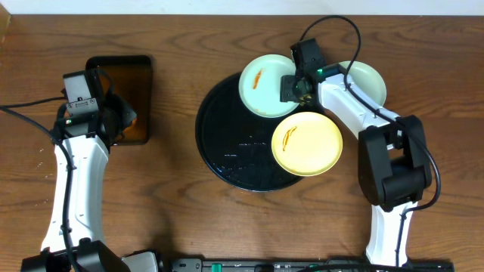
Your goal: Clean dirty plates on tray and stack at the side
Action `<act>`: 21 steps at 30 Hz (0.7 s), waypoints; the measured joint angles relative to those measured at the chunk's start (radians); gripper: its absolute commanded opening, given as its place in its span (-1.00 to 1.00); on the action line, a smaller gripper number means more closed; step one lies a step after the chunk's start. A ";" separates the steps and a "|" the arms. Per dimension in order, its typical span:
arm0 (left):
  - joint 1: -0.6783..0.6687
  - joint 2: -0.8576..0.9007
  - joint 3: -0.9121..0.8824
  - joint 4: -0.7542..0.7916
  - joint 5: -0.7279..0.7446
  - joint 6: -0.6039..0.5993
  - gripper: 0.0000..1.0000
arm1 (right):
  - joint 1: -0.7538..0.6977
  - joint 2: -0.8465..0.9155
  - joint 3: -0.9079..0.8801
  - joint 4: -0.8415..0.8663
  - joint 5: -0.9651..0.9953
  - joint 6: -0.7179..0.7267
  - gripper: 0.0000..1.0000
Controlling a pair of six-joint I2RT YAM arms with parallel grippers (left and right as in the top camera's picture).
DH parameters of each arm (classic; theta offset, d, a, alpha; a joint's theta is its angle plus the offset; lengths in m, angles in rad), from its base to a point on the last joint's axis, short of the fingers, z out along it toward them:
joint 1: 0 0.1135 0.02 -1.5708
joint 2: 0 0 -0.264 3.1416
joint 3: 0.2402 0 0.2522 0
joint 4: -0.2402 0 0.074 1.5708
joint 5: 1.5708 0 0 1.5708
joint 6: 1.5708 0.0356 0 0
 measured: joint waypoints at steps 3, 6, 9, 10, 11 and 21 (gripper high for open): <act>0.000 0.000 0.000 0.000 0.000 0.000 -0.85 | 0.010 0.000 0.000 0.002 -0.002 0.006 -0.11; 0.000 0.000 0.000 0.000 0.000 0.000 -0.85 | 0.015 0.000 0.000 0.001 -0.003 0.011 -0.13; 0.000 0.000 0.000 0.000 0.000 0.000 -0.84 | 0.016 0.000 -0.001 0.002 -0.008 0.012 -0.16; 0.000 0.000 0.000 0.000 0.000 0.000 -0.85 | 0.016 0.000 -0.003 0.002 -0.014 0.015 -0.18; 0.000 0.000 0.000 0.000 0.000 0.000 -0.85 | 0.016 0.000 -0.006 0.002 -0.019 0.016 -0.17; 0.000 0.000 0.000 0.000 0.000 0.000 -0.85 | 0.075 0.053 -0.010 0.052 -0.082 0.008 -0.33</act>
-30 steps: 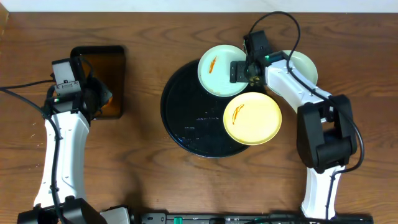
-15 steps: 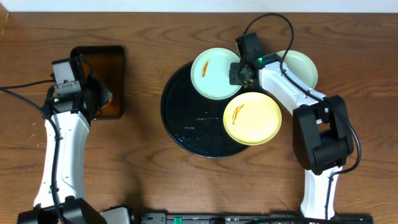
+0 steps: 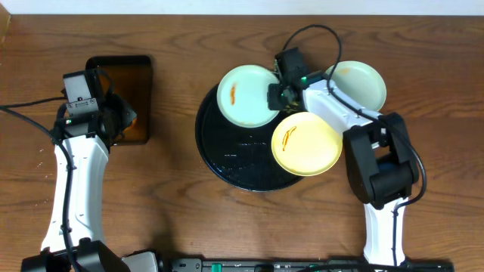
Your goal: Clean dirty plates on tray and stack at the side
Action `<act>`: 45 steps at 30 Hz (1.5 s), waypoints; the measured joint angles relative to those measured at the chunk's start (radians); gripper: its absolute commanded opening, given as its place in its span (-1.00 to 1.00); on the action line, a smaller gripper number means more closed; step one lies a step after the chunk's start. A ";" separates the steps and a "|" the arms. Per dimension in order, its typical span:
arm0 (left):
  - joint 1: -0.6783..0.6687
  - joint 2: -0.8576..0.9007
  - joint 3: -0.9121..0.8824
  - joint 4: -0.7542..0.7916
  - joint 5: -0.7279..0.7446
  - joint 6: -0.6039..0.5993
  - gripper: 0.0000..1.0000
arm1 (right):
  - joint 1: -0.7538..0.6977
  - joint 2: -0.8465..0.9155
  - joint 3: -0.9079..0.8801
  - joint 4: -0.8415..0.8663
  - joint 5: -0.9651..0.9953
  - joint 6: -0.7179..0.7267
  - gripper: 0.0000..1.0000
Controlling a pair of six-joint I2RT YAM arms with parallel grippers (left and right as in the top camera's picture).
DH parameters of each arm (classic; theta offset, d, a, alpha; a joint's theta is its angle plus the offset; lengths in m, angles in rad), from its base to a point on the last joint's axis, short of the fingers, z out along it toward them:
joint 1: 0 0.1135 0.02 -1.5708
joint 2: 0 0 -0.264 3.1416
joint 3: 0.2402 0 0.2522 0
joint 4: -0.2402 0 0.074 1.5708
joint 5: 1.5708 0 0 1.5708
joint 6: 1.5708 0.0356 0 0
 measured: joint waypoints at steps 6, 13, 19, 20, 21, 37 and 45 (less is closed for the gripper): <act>0.000 0.000 0.000 0.000 0.000 0.000 -0.85 | 0.058 0.003 0.000 -0.008 -0.027 -0.030 -0.72; -0.003 0.000 0.000 0.000 0.096 0.019 -0.85 | 0.068 0.003 0.005 -0.080 -0.081 -0.024 -0.98; -0.075 0.000 0.000 -0.003 0.204 0.035 -0.85 | 0.068 0.002 0.011 -0.101 -0.096 0.051 -0.98; -0.105 0.000 0.000 -0.006 0.218 0.039 -0.85 | 0.068 0.002 0.011 -0.108 -0.097 0.065 -0.98; -0.129 0.000 0.000 -0.006 0.224 0.041 -0.85 | 0.068 0.001 0.011 -0.115 -0.097 0.074 -0.98; -0.473 0.224 0.000 0.240 0.246 -0.030 -0.85 | 0.106 -0.012 0.011 -0.192 -0.090 0.239 -0.97; -0.557 0.394 -0.001 0.374 0.254 -0.039 -0.85 | 0.111 -0.013 0.011 -0.193 -0.084 0.247 -0.97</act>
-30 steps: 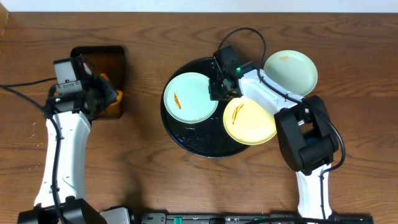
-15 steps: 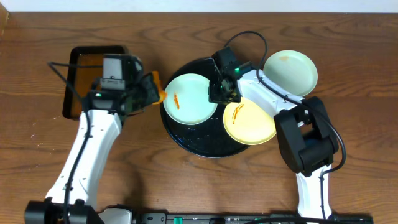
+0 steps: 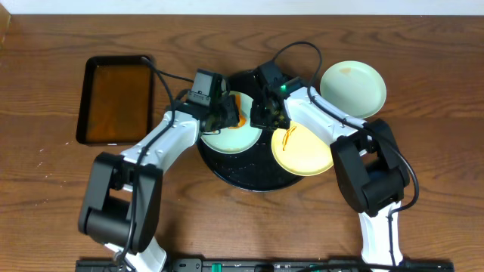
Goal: Clean dirty plates on tray and stack at the side
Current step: 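Bring the sponge onto the held plate with the left gripper, then scrub the plate with the sponge while the right gripper holds it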
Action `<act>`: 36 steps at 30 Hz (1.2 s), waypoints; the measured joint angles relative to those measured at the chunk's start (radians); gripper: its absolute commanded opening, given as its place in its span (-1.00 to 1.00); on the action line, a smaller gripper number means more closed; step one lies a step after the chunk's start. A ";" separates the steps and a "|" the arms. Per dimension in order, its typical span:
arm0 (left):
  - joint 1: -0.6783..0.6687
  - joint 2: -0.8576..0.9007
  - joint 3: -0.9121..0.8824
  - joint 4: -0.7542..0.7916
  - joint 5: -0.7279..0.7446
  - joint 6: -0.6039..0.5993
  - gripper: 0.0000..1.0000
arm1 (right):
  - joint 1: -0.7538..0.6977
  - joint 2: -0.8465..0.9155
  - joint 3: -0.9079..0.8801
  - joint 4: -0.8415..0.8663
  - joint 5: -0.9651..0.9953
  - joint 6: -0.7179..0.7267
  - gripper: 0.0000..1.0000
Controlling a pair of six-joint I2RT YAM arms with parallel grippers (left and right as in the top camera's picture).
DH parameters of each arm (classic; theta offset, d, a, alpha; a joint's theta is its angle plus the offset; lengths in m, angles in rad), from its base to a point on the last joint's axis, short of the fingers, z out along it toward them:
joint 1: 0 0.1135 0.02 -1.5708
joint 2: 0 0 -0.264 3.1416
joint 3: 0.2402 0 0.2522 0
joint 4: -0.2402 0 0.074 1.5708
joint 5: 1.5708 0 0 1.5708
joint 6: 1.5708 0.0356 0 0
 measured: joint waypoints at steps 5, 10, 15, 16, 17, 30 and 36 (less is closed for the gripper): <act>0.001 0.045 0.000 0.010 -0.002 0.001 -0.82 | 0.002 -0.001 0.000 -0.001 0.011 0.000 -0.97; -0.001 0.060 0.002 -0.056 -0.113 0.023 -0.82 | 0.003 -0.002 0.000 -0.004 0.020 0.000 -0.97; -0.006 0.053 0.006 -0.136 -0.282 0.036 -0.84 | 0.006 -0.004 0.000 -0.013 0.037 0.000 -0.97; -0.006 0.050 0.008 -0.151 -0.315 0.038 -0.85 | 0.007 -0.004 0.000 -0.013 0.041 0.000 -0.97; -0.006 0.050 0.009 -0.163 -0.338 0.039 -0.85 | 0.009 -0.004 0.000 -0.013 0.045 0.000 -0.97; 0.000 -0.120 0.014 -0.177 -0.347 0.072 -0.85 | 0.010 -0.005 0.000 -0.014 0.048 0.008 -0.97; -0.001 -0.073 0.015 -0.083 -0.209 0.022 -0.84 | 0.013 -0.011 0.000 -0.042 0.066 0.023 -0.98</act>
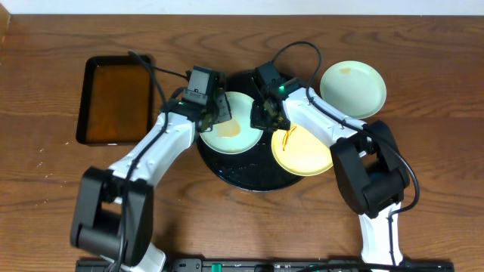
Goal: Clean dirty plates on tray and stack at the side
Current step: 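Scrub the plate with the sponge while the right gripper holds it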
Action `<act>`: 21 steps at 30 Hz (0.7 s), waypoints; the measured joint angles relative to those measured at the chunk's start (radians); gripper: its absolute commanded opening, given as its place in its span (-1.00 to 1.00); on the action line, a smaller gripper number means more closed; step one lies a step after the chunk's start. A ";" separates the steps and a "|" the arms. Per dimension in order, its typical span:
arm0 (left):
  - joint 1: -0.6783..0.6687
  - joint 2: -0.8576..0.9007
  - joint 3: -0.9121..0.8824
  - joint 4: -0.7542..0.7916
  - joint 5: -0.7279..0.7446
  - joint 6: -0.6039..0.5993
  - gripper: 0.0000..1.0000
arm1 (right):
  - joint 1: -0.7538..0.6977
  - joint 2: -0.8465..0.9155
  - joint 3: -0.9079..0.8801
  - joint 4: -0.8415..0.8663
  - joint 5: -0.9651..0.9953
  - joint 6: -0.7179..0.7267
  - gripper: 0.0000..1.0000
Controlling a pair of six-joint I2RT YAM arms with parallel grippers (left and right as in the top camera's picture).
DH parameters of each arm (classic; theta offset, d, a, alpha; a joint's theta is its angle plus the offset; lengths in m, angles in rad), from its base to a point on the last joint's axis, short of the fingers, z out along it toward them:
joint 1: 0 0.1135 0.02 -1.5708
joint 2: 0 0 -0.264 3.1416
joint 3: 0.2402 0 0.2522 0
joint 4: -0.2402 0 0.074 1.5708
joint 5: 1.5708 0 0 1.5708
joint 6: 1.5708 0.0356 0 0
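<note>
A pale green plate lies on the left part of the black round tray, with only a faint yellowish smear on it. My right gripper is shut on its right rim. Over the plate's upper left edge hovers my left gripper; its fingertips are hidden under the wrist. On the tray's right edge a yellow plate carries an orange streak. A second pale green plate sits on the table at the far right.
A brown rectangular tray lies on the table at the left. Cables loop above both wrists near the back of the table. The two arms meet closely over the black tray.
My left gripper shifted from the plate's middle to its upper left edge. The orange thing at its tip no longer shows. The plate's surface now shows only a faint smear. The right gripper stayed.
My right gripper held a streaked green plate at the tray's back right while the left waited by the brown tray with something orange. The plate was then further left, then on the tray with the left gripper's orange thing on it. Now the streak is gone.
</note>
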 measured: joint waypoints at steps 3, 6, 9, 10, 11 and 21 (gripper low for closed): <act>-0.002 0.061 0.000 0.042 0.043 -0.019 -0.85 | 0.008 -0.010 0.000 -0.039 0.047 0.003 -0.98; -0.005 0.119 0.000 0.063 0.070 -0.028 -0.85 | 0.014 -0.015 0.000 -0.056 0.095 0.005 -0.98; -0.008 0.151 0.000 0.072 0.085 -0.040 -0.85 | 0.020 -0.016 0.000 -0.058 0.121 0.005 -0.98; -0.008 0.154 0.000 0.074 0.087 -0.040 -0.85 | 0.024 -0.016 0.000 -0.058 0.129 0.005 -0.99; -0.008 0.154 0.000 0.074 0.090 -0.037 -0.84 | 0.026 -0.016 0.000 -0.058 0.133 0.005 -0.98; -0.014 0.114 0.011 -0.100 -0.132 0.013 -0.85 | 0.032 -0.017 0.000 -0.059 0.154 0.005 -0.98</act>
